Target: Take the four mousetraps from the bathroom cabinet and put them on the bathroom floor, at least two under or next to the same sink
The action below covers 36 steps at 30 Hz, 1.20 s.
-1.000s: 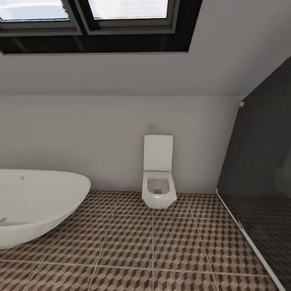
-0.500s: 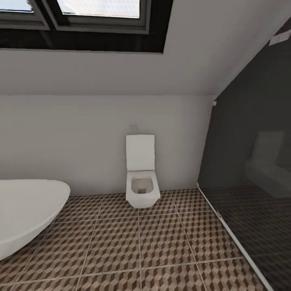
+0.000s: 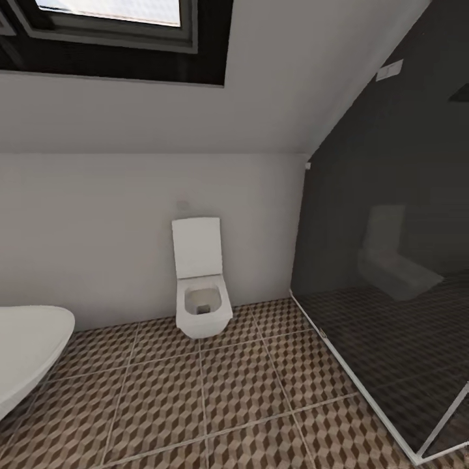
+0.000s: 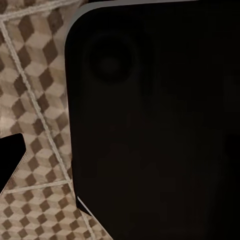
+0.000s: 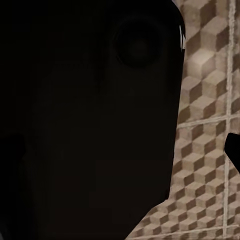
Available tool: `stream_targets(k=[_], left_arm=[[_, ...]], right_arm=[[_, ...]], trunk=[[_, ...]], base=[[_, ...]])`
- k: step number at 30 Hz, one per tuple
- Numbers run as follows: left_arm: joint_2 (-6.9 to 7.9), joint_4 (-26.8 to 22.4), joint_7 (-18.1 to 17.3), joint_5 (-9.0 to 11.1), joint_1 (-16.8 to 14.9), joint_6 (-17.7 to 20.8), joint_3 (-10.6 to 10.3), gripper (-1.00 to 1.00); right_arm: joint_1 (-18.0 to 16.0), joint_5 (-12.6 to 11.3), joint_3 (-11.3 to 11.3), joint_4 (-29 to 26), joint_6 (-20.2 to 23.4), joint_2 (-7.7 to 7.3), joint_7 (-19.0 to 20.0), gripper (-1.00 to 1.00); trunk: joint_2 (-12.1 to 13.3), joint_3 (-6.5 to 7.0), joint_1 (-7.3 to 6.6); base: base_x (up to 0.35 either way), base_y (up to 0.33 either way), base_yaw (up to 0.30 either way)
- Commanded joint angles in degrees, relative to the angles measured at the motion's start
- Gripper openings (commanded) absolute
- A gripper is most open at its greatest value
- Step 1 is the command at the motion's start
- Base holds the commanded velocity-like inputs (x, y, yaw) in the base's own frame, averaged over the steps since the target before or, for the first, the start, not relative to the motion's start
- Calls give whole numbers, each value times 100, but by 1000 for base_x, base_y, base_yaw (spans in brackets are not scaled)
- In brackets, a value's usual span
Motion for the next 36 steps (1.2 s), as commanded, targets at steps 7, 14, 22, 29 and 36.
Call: stream_targets(k=[7, 14, 22, 29, 36], left_arm=[[-2, -3, 0, 2, -1, -2, 0, 100], [2, -1, 0, 2, -1, -2, 6, 100], [-1, -1, 0, 5, -1, -2, 5, 100], [-4, -2, 0, 3, -1, -2, 0, 100], [-6, -2, 0, 4, -1, -2, -1, 100]], right_arm=[[-1, 2, 3, 1, -10, 1, 6, 100], [-1, -10, -3, 1, -14, 1, 6, 100], [-1, -5, -5, -2, -18, 2, 6, 100], [-1, -21, -19, -1, -19, 2, 6, 100], [-1, -30, -22, -2, -19, 2, 6, 100]], trunk=[[-2, -4, 0], [-2, -4, 0], [-2, -4, 0], [-2, -4, 0], [-2, -4, 0]], base=[[0, 0, -298], [0, 0, -298], [0, 0, -298], [0, 0, -298], [0, 0, -298]])
